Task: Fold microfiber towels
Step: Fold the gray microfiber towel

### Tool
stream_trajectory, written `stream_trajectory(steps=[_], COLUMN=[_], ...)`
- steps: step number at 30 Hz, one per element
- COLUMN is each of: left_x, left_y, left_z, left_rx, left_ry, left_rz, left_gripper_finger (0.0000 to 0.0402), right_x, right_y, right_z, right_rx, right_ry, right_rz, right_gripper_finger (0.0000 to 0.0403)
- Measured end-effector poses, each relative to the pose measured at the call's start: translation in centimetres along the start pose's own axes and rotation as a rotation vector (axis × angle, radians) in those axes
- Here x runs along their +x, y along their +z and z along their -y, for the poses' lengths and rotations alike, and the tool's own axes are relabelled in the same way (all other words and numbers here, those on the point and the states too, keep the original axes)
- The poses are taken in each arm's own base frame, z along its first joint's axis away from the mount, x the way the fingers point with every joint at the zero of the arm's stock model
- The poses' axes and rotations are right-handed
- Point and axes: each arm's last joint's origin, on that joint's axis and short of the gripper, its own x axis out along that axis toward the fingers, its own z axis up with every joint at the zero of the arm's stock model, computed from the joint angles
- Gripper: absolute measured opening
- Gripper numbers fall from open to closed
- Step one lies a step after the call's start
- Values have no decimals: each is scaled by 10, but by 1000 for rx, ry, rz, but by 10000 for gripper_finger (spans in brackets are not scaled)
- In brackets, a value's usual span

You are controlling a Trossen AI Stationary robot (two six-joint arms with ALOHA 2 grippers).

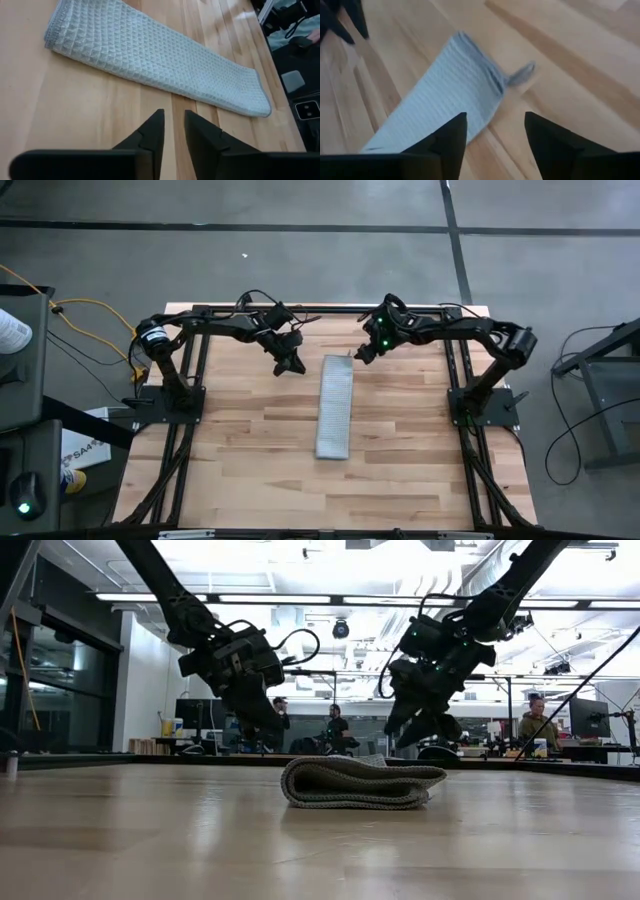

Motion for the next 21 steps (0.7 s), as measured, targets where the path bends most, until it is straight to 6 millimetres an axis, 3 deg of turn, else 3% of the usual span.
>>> stream_trajectory(steps=[14,18,21], left_x=[2,1,1], left_y=[8,13,11], left_z=[-3,-4,-8], left_rx=[-68,-181,-301], left_ry=[21,42,160], left_rz=[69,108,111], left_gripper_finger=[81,81,81], right_x=[-1,-1,-1], right_y=[2,2,2], right_z=[1,1,1], right_rx=[35,61,80], right_ry=[-2,0,-5], right_rz=[19,18,19], right_gripper_finger=[194,194,194])
